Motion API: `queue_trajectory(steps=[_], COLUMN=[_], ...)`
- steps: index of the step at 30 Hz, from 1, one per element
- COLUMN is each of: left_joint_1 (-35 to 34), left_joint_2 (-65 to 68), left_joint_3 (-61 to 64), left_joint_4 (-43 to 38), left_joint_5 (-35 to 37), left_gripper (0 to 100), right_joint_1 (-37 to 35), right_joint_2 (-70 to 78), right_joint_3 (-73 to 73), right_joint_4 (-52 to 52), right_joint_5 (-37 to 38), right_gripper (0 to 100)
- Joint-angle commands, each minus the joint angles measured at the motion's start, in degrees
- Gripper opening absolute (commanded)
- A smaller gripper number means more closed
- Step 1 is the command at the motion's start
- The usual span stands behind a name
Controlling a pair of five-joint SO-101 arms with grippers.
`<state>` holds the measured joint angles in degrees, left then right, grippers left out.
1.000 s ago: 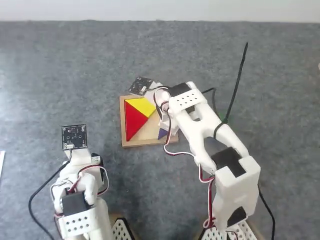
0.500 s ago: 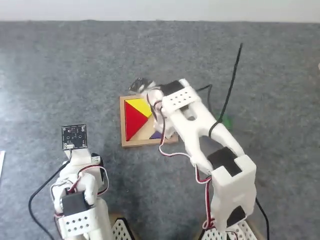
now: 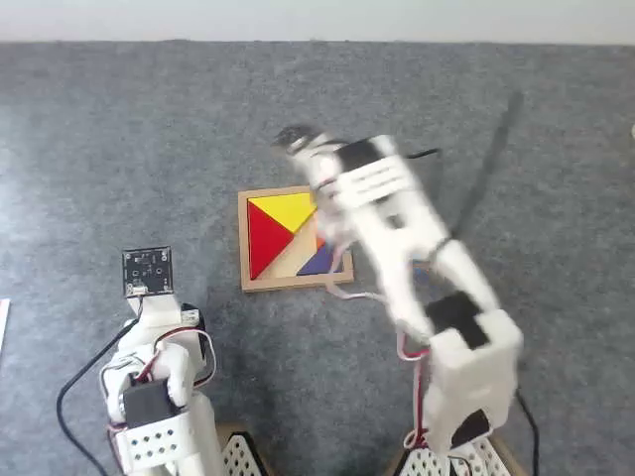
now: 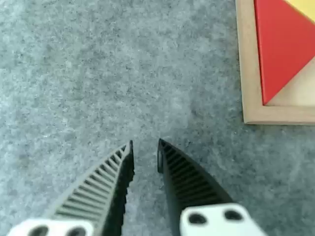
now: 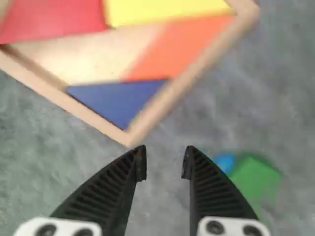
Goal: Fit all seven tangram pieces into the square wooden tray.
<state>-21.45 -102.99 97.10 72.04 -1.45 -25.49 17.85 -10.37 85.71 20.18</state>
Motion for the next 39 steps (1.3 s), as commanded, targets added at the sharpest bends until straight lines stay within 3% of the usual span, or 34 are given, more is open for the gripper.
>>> queue_trajectory(steps=[1,8,14,20,23,27,30,39], left_joint_1=[-0.4,-0.4,-0.4,-0.4,-0.4,-0.4,-0.4,-0.4], left_joint_2=[-1.1,-1.1,-1.1,-1.1,-1.1,-1.1,-1.1,-1.1], left_joint_3=[-0.7,-0.7,-0.7,-0.7,-0.7,-0.7,-0.7,-0.7], left_joint_4=[0.2,0.2,0.2,0.2,0.2,0.2,0.2,0.2], left_joint_5=[-0.1,-0.1,-0.1,-0.1,-0.1,-0.1,-0.1,-0.1], left_gripper=[8,8,8,8,8,8,8,8], right_joint_1=[9.3,18.6,18.2,14.4,13.7,16.6,17.1,18.1], right_joint_2=[-10.9,-20.0,-18.7,-14.9,-13.8,-13.2,-13.2,-3.2], right_joint_3=[-1.7,15.1,28.7,29.8,29.8,26.9,24.1,19.1], right_joint_4=[6.1,2.2,-8.7,-13.7,-14.7,-14.8,-15.4,-19.2], right_joint_5=[7.2,14.9,20.6,12.2,12.0,11.4,6.5,2.1], right_gripper=[13.0,13.4,13.5,13.5,13.9,26.3,32.9,32.9])
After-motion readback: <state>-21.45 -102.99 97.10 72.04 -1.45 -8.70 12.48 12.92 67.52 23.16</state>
